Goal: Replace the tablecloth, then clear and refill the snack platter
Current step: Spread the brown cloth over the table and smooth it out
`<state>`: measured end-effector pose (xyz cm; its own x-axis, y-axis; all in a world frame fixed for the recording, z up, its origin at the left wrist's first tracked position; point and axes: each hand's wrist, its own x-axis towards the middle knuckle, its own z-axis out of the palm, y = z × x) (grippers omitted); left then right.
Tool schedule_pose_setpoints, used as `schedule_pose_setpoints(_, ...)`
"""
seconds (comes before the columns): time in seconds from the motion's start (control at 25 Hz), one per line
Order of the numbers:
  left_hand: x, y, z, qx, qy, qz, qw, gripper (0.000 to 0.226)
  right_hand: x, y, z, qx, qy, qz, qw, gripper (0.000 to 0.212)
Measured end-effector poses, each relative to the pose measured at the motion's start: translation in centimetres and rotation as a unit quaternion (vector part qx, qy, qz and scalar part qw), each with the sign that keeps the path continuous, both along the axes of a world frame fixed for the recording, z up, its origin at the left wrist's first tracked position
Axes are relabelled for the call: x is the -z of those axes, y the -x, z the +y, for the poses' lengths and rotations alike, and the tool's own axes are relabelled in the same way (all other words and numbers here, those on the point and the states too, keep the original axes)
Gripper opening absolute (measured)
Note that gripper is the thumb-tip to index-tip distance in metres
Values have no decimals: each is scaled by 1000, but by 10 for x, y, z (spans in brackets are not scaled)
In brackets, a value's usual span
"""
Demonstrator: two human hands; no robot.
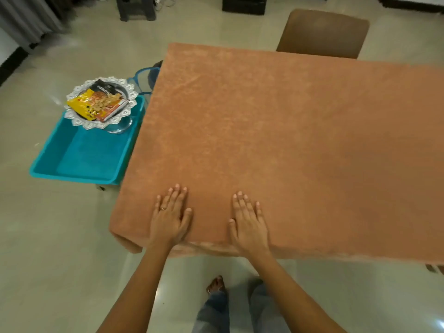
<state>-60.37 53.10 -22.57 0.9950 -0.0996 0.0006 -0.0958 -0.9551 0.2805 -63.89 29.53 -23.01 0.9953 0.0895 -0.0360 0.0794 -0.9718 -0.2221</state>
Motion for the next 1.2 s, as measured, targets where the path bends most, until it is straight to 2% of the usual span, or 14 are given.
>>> schedule_pose_setpoints(0.12, -14, -16, -38, -48, 17, -33, 998, 59, -2, 7, -50, 73, 2, -6, 997, 67)
schedule_pose_setpoints(0.16, -18, -22, -67, -18, 31, -38, 999, 57, -4, 5, -56, 79, -7, -2, 997, 68)
schedule_pose_setpoints(0.24, -18, -22, -129, 107, 52, -31, 992, 56, -5, 2, -60, 50, -24, 5, 998, 66)
schedule_pose_setpoints(0.32, -11, -13, -172, 185, 24, -5, 982, 57, -4, 4, -77, 19, -29, 4, 999, 63)
schedule_pose_setpoints(0.48, 0, -9, -178, 136, -1, 25, 990, 61, 0, 23, -171, 72, -14, 6, 997, 62)
schedule_pose_setpoints(0.64, 0, -8, -182, 129, -8, 6, 992, 64, -6, 50, -296, 138, 7, 11, 990, 64)
schedule_pose_setpoints(0.8, -5, -6, -256, 57, -13, -8, 998, 65, -9, 47, -333, 180, 1, 26, 983, 68)
schedule_pose_setpoints(0.92, -6, -6, -356, 122, 44, -3, 992, 61, -8, 20, -314, 123, -40, 19, 991, 65)
schedule_pose_setpoints(1.0, -4, -4, -411, 172, 49, 8, 984, 60, -6, 12, -315, 84, -50, 14, 995, 61)
schedule_pose_setpoints(1.12, 0, 0, -434, 197, 5, 17, 980, 59, -2, 18, -347, 74, -24, 7, 997, 61)
schedule_pose_setpoints(1.2, -1, 0, -428, 202, -8, 12, 979, 61, -4, 27, -383, 114, -3, 9, 993, 63)
